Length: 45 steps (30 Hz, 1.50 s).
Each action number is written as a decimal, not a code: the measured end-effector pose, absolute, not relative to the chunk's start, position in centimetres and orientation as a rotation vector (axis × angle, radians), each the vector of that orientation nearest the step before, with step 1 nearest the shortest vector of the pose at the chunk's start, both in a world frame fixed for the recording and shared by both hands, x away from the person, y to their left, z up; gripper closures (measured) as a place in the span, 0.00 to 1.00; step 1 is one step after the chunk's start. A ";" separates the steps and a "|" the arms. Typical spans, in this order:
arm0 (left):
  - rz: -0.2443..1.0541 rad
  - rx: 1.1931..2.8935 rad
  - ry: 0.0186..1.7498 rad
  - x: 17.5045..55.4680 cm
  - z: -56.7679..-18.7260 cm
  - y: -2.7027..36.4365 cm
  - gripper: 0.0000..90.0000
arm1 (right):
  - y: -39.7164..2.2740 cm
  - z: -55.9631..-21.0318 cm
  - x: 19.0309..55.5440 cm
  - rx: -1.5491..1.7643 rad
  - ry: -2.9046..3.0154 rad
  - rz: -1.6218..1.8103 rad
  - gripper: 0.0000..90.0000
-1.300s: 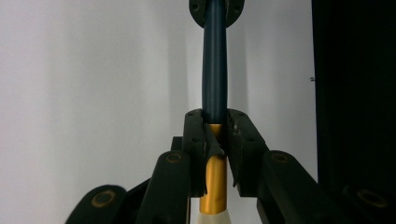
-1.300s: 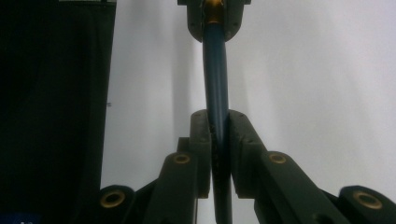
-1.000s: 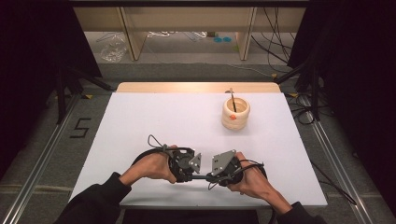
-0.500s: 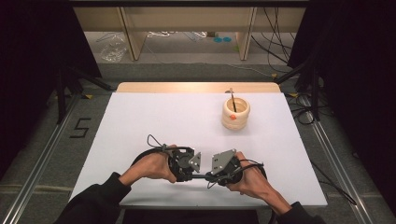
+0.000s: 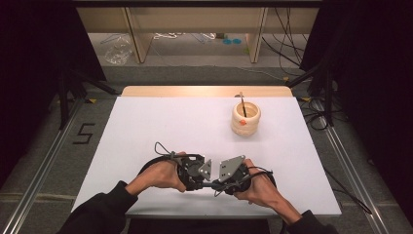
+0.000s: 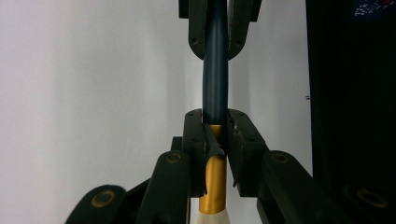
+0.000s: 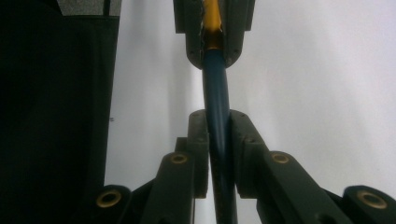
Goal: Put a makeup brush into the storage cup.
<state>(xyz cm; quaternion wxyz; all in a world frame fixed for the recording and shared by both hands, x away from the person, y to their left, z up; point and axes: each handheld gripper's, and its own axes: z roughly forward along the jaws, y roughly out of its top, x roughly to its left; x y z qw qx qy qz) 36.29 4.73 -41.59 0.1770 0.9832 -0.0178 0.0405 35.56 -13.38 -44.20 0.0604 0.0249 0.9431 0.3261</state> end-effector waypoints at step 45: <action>0.107 2.729 -0.069 36.8 -41.9 5.5 0.80 | -14.0 -43.8 35.5 0.062 2.822 1.043 0.90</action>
